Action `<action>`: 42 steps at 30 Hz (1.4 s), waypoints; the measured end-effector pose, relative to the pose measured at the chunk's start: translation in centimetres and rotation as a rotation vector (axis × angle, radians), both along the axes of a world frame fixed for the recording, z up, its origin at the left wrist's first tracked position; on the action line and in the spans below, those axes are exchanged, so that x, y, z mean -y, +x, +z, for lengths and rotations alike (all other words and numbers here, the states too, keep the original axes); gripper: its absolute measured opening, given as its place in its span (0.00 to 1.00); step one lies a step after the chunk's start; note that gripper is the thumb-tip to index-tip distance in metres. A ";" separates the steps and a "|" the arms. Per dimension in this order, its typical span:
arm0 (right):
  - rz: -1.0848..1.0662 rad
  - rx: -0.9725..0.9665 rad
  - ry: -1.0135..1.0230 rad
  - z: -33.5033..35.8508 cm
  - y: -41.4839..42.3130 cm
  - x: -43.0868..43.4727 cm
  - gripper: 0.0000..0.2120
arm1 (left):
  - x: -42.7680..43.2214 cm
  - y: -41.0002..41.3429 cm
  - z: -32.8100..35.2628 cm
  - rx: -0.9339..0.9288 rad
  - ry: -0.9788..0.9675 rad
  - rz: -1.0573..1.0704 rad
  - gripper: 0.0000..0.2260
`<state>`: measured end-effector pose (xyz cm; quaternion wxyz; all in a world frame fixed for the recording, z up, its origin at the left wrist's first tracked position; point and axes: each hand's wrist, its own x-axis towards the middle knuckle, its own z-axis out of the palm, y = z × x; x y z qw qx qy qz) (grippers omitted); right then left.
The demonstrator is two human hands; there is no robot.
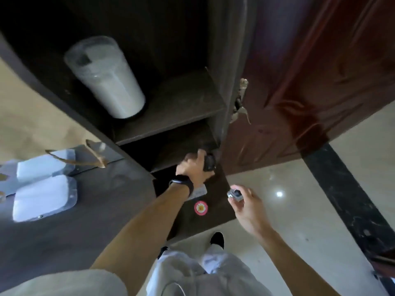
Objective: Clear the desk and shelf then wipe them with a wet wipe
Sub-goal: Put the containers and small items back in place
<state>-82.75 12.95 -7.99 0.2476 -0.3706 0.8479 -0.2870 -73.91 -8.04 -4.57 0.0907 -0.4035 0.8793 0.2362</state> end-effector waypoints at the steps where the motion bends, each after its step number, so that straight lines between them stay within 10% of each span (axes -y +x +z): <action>1: 0.048 0.013 0.014 -0.1 0.7 0.9 0.14 | -0.9 1.9 -0.1 0.020 0.025 -0.011 0.33; 17: 0.602 -0.009 0.112 -2.6 19.4 18.8 0.15 | 3.5 31.3 -5.0 0.025 0.074 0.510 0.24; 24: 0.483 -0.110 0.300 -4.5 24.7 23.2 0.16 | 7.5 35.0 -6.6 -0.060 0.102 0.408 0.26; 32: 0.392 -0.212 0.190 -4.8 25.9 20.0 0.39 | 3.7 40.0 -8.3 -0.238 -0.138 0.348 0.27; 42: 0.634 -0.446 0.325 -5.1 27.2 15.9 0.38 | 2.4 39.6 -8.9 -0.014 -0.142 0.120 0.37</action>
